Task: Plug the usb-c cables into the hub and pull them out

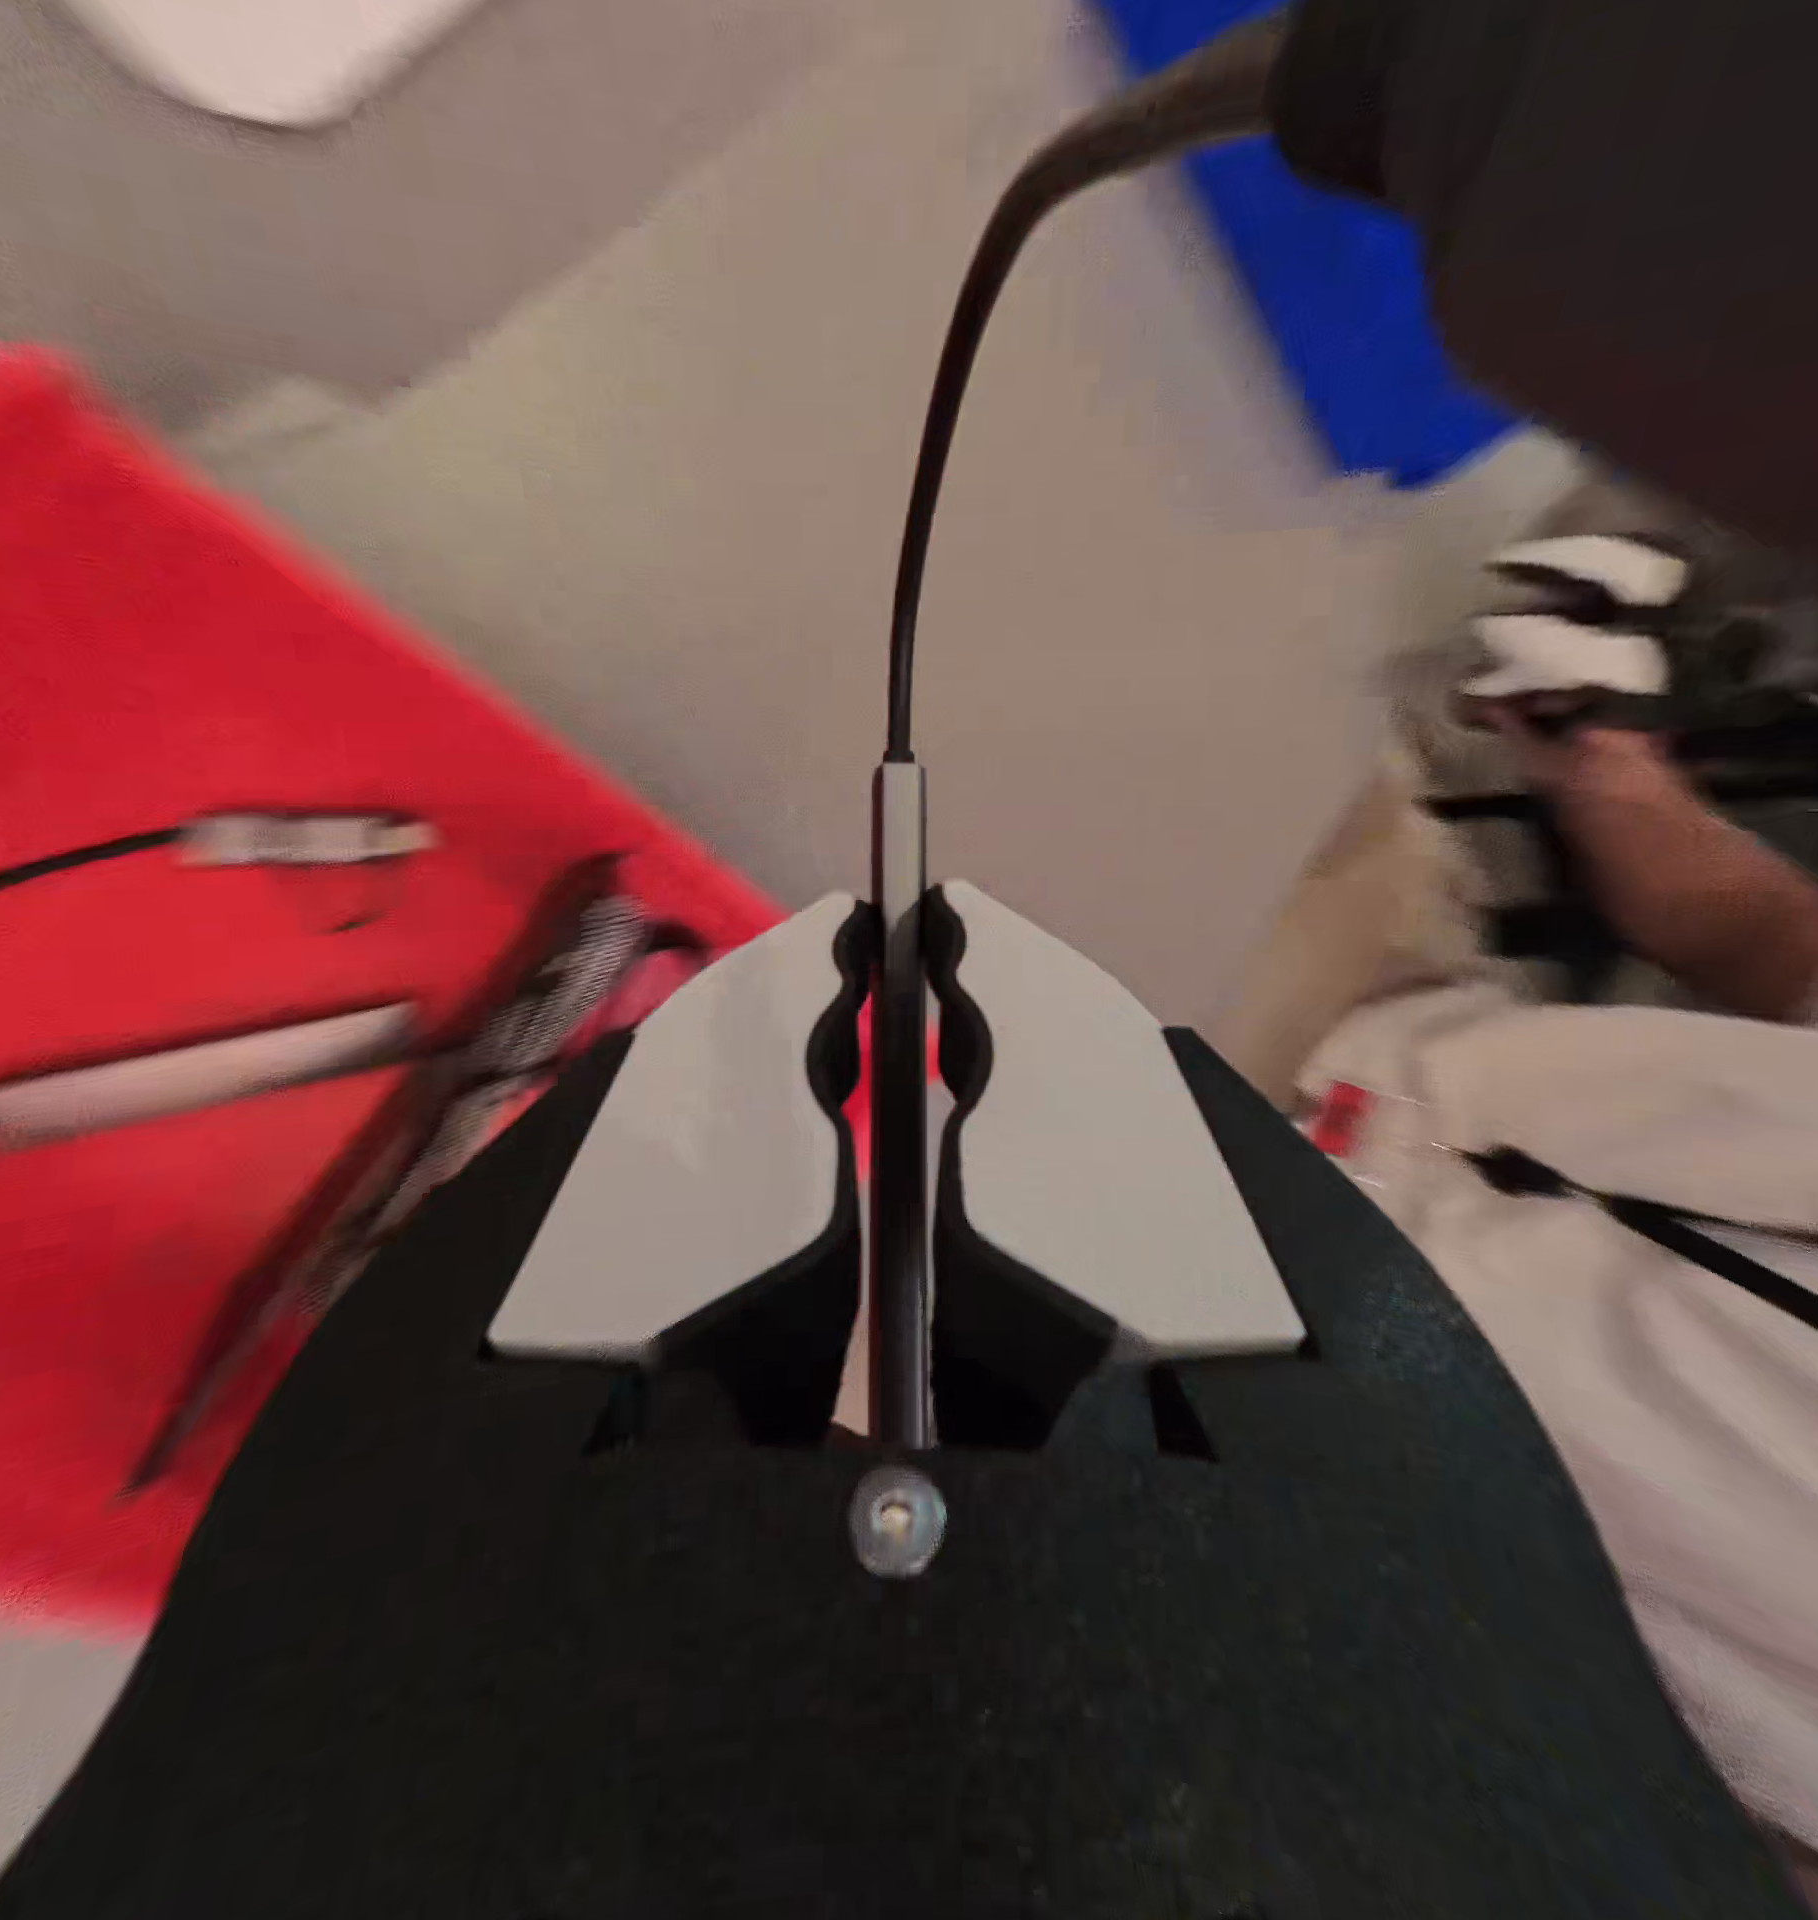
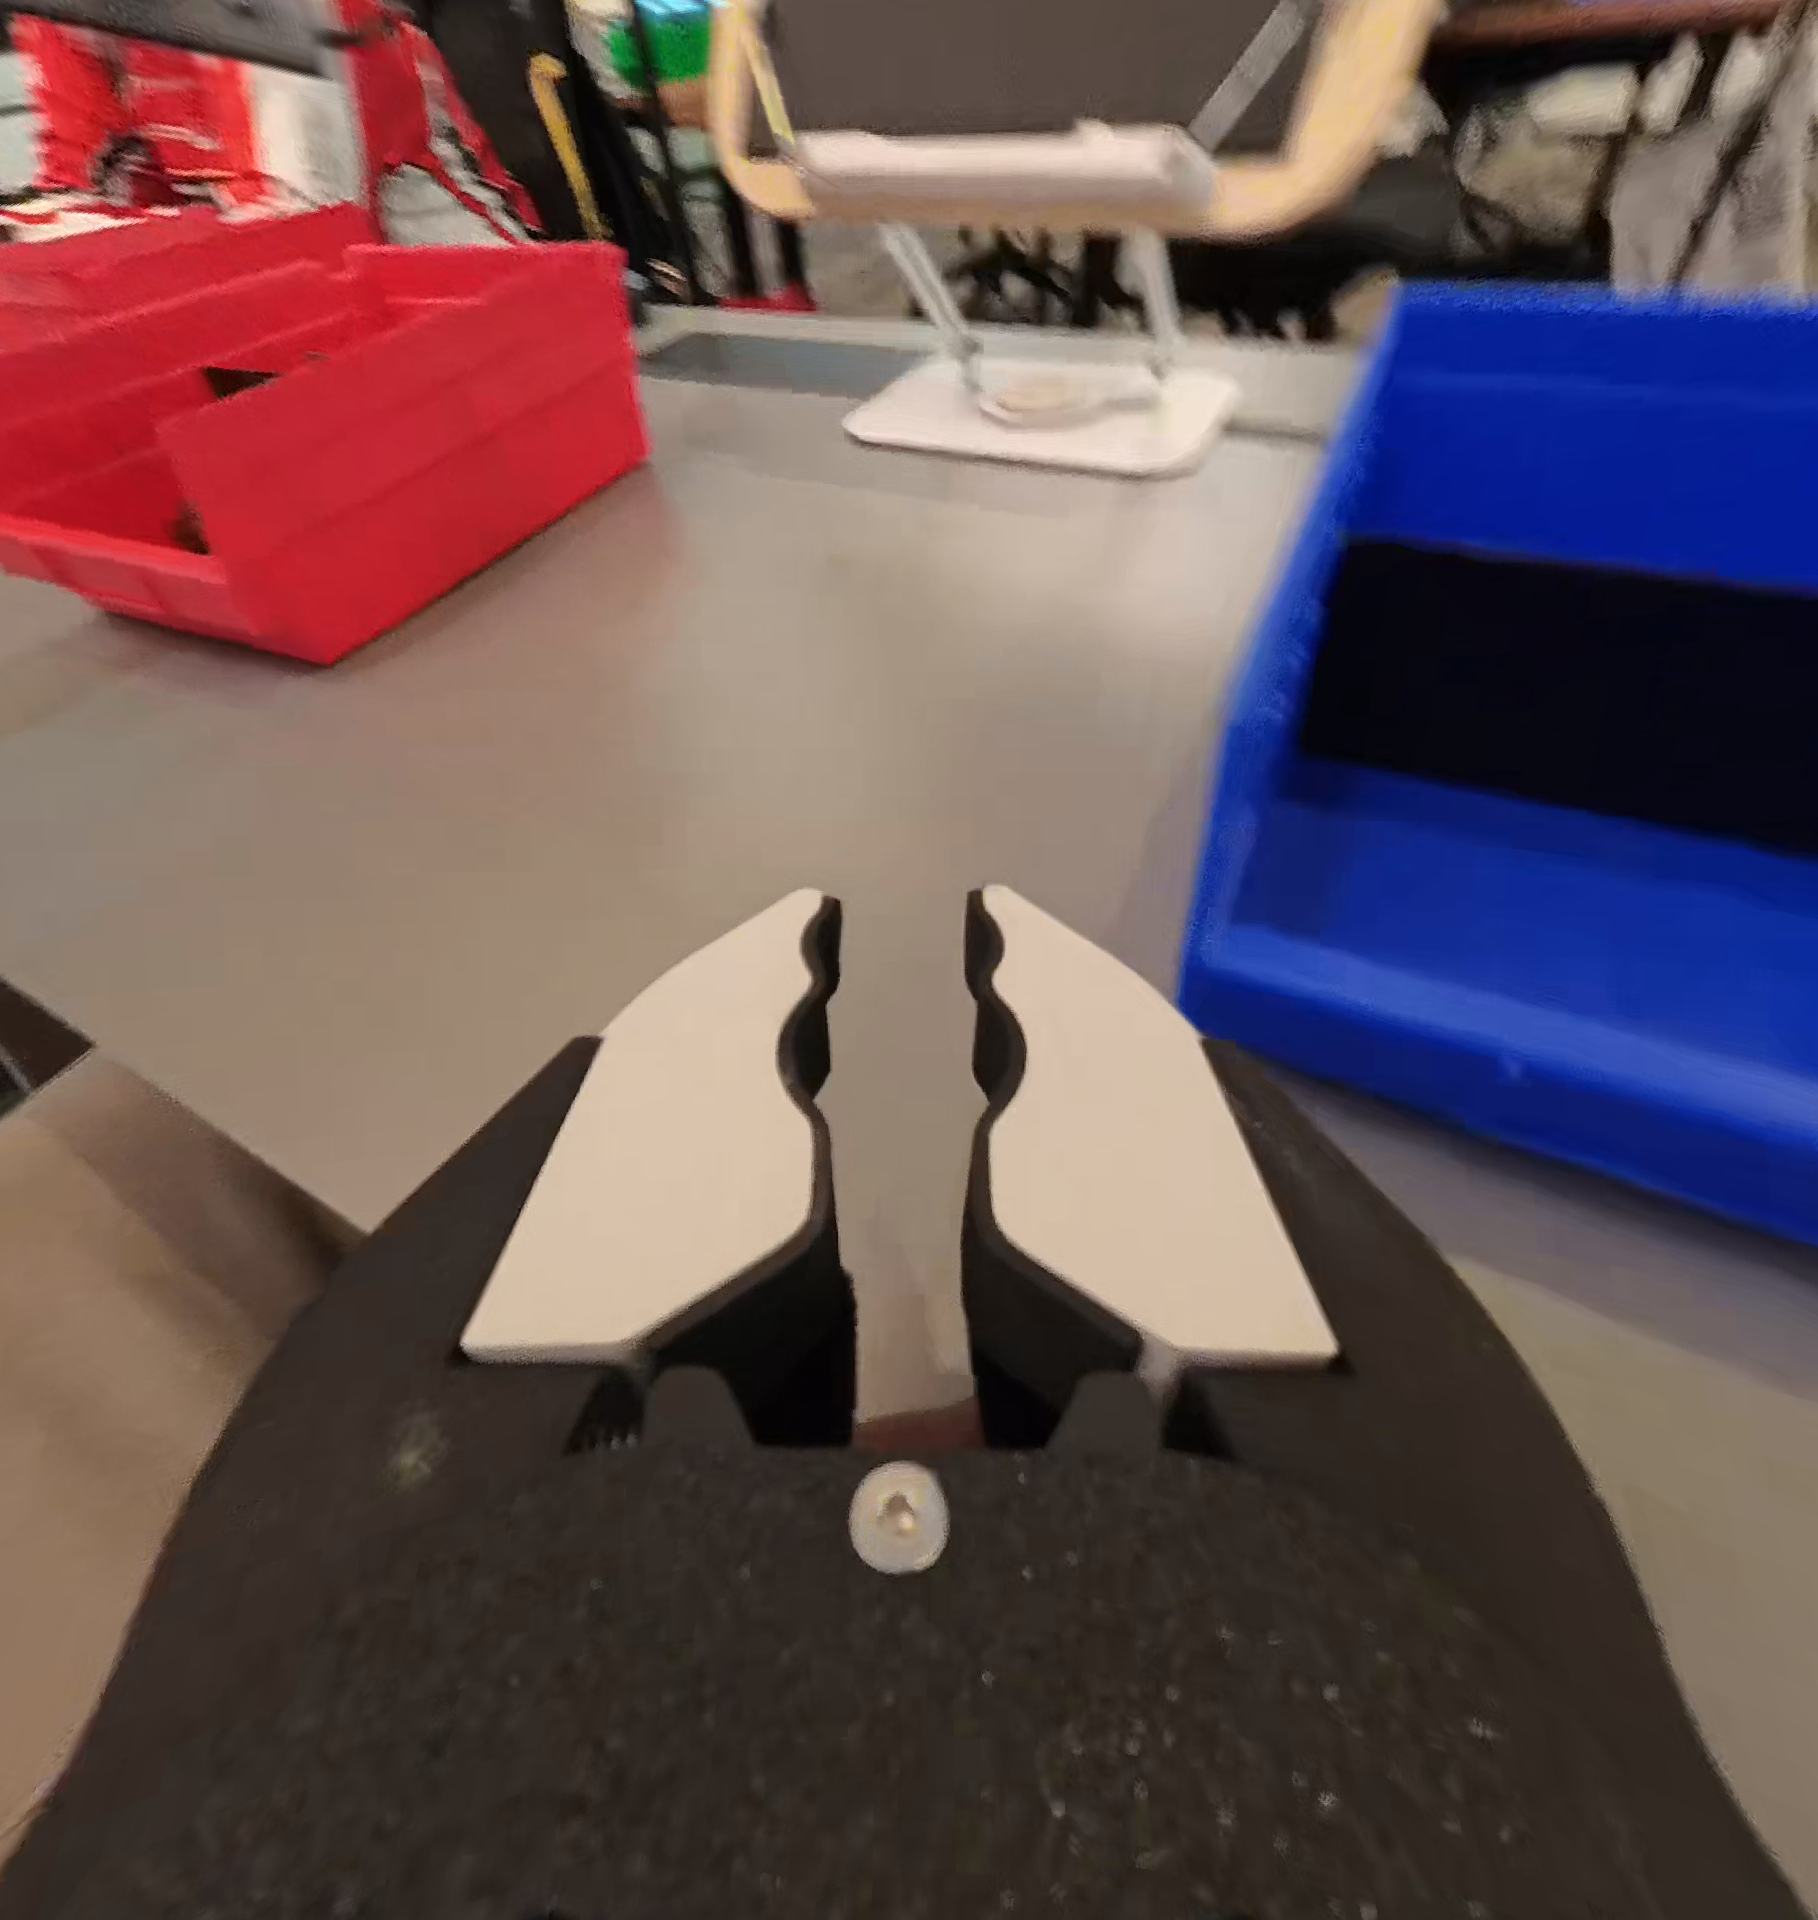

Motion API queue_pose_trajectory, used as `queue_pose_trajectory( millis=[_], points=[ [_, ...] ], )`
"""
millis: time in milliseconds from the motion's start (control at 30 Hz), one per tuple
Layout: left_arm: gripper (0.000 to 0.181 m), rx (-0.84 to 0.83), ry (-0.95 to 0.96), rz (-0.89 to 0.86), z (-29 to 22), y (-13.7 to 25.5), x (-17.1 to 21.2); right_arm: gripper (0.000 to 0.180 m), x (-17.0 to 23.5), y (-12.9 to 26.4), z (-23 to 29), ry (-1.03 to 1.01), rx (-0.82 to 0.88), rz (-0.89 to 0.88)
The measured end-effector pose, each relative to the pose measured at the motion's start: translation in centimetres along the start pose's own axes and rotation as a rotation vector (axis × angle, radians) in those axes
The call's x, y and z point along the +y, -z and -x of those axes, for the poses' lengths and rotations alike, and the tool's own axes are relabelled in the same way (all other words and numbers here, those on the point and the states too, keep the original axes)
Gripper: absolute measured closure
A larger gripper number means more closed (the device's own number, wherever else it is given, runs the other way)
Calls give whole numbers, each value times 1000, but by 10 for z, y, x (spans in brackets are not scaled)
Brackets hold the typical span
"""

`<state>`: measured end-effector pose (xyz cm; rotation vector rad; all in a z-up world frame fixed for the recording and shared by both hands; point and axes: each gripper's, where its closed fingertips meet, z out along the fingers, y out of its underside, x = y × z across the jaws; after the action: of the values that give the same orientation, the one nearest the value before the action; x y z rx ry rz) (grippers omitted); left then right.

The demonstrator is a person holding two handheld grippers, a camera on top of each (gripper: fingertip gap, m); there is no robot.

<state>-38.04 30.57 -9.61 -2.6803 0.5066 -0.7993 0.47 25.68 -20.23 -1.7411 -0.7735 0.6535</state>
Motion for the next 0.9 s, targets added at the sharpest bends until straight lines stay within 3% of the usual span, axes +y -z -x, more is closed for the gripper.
queue_pose_trajectory(
  millis=[133, 300, 367, 533, 600, 700, 767, 800, 900],
  points=[
    [172, 266, -59, 90, -75, -64, 6, 150, -26, -19, 40, 323, 17, -33],
    [172, 568, -101, 226, -153, -150, 18, 147, -63, -38, 83, 1077, 192, -262],
    [172, 640, -116, 279, -171, -177, 24, 150, -58, -51, 91, 1244, 209, -279],
    [172, 777, -110, 320, -195, -216, 33, 149, -31, -79, 76, 1346, 214, -179],
    [172, 783, -106, 333, -194, -226, 37, 161, -24, -82, 73, 1386, 229, -173],
    [171, 771, -87, 304, -188, -233, 31, 164, -15, -85, 69, 1351, 186, -110],
    [159, 677, -117, 258, -171, -233, 22, 169, -12, -86, 69, 1316, 165, -81],
    [147, 610, -122, 191, -159, -231, 14, 170, -11, -85, 68, 1301, 156, -68],
    [132, 472, -134, -50, -136, -209, -6, 170, -10, -81, 66, 1224, 98, -61]
  ],
)
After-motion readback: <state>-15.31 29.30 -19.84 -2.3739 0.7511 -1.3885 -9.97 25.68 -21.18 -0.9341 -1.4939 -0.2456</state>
